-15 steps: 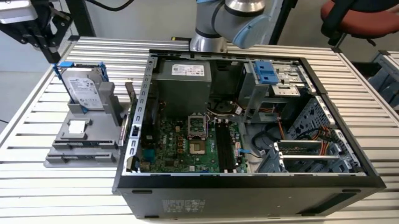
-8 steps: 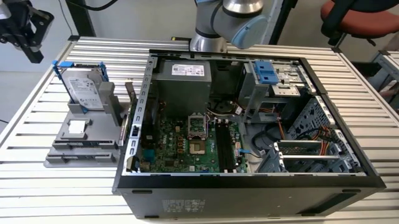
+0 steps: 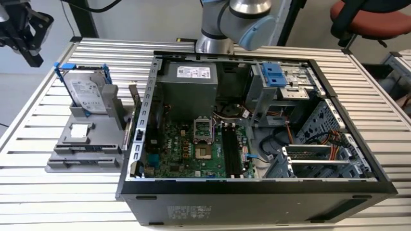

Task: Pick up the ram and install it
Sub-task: 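Reach for the ram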

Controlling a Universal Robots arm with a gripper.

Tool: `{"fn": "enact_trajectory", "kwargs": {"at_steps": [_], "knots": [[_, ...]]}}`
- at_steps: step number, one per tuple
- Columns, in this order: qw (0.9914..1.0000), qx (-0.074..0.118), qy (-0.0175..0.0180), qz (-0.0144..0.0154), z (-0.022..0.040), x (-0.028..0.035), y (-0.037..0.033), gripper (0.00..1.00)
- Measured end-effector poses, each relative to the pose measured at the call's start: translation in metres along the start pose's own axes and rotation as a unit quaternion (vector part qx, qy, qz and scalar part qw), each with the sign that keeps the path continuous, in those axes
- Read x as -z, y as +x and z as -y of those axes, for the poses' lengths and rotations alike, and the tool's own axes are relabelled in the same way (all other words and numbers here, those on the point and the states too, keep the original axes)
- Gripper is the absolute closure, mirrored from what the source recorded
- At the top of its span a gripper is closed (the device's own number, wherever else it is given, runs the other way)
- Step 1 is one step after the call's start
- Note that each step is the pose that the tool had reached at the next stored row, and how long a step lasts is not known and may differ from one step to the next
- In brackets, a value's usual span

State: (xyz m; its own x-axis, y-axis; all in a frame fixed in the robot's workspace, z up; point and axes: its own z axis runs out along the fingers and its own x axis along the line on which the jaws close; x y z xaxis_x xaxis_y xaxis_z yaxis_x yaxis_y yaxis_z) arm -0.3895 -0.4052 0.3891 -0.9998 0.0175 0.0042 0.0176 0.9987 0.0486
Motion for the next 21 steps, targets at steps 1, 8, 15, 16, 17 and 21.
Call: {"fn": "enact_trajectory", "kwargs": {"at_steps": [1,8,15,16,17,21], "knots": [[1.0,0.0,0.0,0.0,0.0017,0.0,-0.0019,1.0],[1.0,0.001,0.0,-0.0001,0.0137,0.0001,-0.0171,1.0],[0.99999,0.003,0.0,-0.0003,0.0246,0.0005,-0.0314,1.0],[0.99999,0.005,0.0,-0.0003,0.0251,0.0005,-0.0324,1.0],[0.99996,0.009,0.0,-0.0005,0.0253,0.0005,-0.0329,1.0],[0.99948,0.032,0.0002,-0.0017,0.0255,0.0006,-0.0339,1.0]]}}
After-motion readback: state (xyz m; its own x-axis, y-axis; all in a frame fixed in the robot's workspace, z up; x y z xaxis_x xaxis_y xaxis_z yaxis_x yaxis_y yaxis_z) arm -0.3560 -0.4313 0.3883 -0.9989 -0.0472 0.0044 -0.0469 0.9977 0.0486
